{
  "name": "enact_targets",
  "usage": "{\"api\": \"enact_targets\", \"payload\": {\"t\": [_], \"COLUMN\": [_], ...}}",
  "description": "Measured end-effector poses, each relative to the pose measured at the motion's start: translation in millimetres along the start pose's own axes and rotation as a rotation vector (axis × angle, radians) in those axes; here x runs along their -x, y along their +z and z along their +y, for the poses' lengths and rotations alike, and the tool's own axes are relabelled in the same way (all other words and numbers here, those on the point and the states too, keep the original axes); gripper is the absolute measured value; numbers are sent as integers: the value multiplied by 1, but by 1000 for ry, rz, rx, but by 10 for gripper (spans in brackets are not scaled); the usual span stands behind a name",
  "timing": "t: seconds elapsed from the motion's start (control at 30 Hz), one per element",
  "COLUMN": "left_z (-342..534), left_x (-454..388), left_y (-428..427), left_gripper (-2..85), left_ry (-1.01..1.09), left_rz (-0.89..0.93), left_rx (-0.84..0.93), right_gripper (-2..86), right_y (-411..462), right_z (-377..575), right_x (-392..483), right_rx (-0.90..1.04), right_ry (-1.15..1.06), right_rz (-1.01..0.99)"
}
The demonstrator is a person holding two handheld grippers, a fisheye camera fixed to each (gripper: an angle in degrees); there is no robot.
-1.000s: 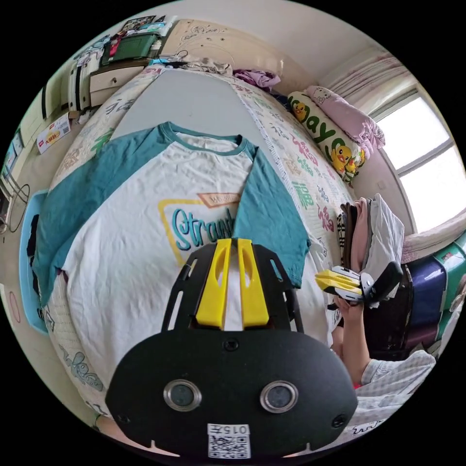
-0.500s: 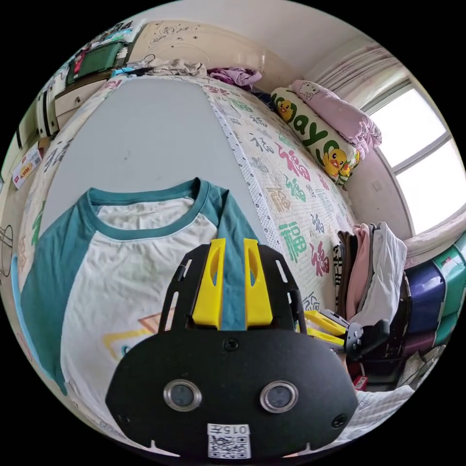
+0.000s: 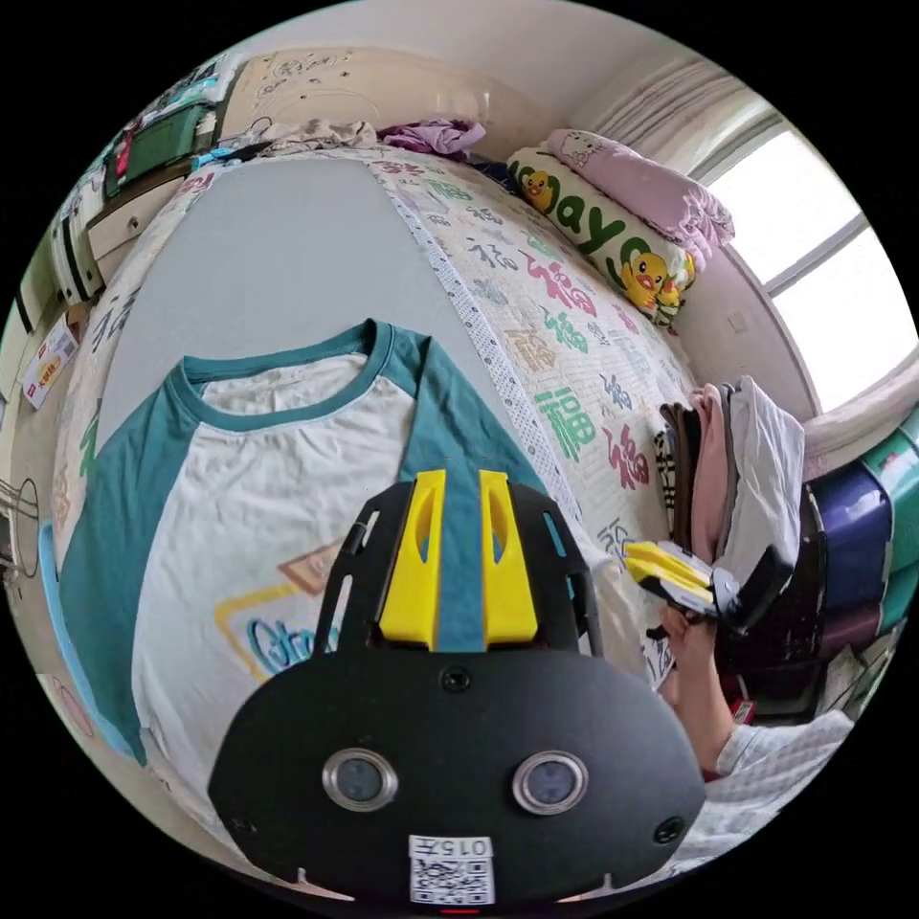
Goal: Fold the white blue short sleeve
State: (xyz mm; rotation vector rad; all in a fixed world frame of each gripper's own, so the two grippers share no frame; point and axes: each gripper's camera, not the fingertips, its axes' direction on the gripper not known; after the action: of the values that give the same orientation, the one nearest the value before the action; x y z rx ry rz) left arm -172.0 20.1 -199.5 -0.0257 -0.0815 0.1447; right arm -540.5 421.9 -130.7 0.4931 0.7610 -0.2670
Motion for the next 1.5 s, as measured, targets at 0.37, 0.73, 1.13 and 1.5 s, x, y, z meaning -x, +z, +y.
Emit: {"api": "enact_targets", "payload": {"t": [0.37,0.73,1.13,1.5], "left_z": [95,289,433,489], "left_x": [50,217,401,445], "left_y": [-20,-177,-166,-169], "left_gripper": [59,38,70,-6], "left_ry": [-60,-416,-1003,-1141], "left_rz": [-129,88,301,449], "left_rx": [119,-377,-502,-595], "right_gripper": [47,8,27,69], "right_y": [4,-84,20,239], "right_z": [-96,-224,-509,-685], "right_x": [118,211,435,652], "right_rx": [260,264,300,611], "right_ry": [-148,-218,-407,-617], "right_rz": [57,265,-64,21]}}
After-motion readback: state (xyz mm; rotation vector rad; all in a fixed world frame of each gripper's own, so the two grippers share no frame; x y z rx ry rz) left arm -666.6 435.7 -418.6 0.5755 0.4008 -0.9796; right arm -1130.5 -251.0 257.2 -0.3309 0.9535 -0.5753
